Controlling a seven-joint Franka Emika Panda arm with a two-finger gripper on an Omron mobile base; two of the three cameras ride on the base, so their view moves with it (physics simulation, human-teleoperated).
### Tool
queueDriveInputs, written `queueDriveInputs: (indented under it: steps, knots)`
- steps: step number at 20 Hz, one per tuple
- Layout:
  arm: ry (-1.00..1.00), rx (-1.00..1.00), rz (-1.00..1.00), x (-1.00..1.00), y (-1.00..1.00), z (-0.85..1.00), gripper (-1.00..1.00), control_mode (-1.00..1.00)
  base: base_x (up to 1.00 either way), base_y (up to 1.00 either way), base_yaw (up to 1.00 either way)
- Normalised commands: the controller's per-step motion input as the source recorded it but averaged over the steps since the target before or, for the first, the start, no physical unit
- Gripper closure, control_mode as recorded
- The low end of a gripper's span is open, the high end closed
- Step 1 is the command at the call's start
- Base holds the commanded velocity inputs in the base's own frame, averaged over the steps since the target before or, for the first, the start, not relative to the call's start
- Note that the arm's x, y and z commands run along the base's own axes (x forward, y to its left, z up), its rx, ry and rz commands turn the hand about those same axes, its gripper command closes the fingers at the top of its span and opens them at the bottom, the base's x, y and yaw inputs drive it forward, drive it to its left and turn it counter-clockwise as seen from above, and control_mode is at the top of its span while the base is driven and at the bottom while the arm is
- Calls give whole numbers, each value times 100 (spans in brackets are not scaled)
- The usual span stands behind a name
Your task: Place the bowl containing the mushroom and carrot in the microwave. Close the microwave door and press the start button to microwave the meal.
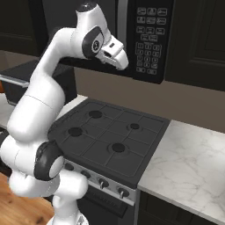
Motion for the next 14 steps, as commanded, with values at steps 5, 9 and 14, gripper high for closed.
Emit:
queueDriveInputs:
  steps: [5,9,14]
  knots:
    - [-91,16,13,-100,-28,-93,-100,-100,0,0,0]
    - [-57,3,5,-100,6,10,-100,-100,0,0,0]
    - [-23,0,0,-76,-4,65,-100,-100,0,0,0]
